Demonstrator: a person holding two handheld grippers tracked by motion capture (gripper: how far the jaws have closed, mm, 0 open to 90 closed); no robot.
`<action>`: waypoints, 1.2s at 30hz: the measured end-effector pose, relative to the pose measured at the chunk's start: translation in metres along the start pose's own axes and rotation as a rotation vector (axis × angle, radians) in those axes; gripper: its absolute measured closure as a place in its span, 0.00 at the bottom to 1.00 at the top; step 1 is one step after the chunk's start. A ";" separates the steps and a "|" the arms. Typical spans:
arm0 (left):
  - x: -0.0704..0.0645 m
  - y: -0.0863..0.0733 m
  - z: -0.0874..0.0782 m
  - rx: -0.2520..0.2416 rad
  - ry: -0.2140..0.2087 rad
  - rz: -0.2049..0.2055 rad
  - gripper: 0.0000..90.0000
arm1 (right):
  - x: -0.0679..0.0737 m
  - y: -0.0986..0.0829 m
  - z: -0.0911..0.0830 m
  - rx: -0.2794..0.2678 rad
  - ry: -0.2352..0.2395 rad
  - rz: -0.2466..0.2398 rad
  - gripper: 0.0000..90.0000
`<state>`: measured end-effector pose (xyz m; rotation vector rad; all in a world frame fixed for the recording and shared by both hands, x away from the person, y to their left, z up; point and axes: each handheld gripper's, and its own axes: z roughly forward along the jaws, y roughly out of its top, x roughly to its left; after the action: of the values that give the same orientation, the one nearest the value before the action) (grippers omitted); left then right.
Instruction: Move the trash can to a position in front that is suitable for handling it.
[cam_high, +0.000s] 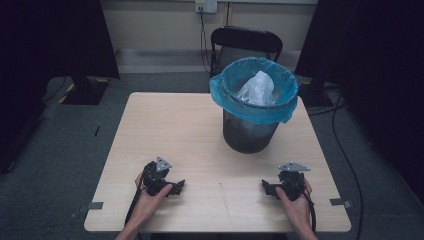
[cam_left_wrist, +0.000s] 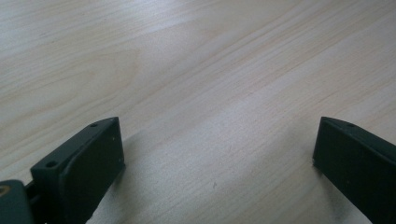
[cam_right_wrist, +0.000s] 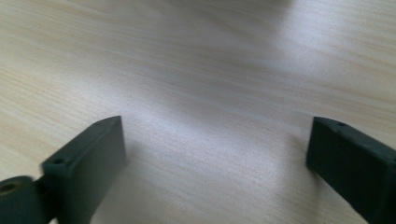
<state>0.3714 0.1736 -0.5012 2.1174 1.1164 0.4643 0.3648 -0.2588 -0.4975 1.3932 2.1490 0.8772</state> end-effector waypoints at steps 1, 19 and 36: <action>0.000 0.000 -0.001 -0.003 0.005 -0.001 0.04 | 0.000 0.000 -0.002 -0.012 -0.002 0.002 0.21; -0.004 0.013 -0.021 -0.120 -0.075 -0.014 0.18 | 0.000 0.013 -0.025 -0.163 0.135 -0.001 0.24; -0.006 0.071 0.000 -0.199 -0.111 -0.029 0.25 | -0.015 0.042 -0.027 -0.192 0.248 0.021 0.35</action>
<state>0.4088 0.1407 -0.4500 1.9273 0.9946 0.4212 0.3803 -0.2679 -0.4481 1.2687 2.1599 1.2872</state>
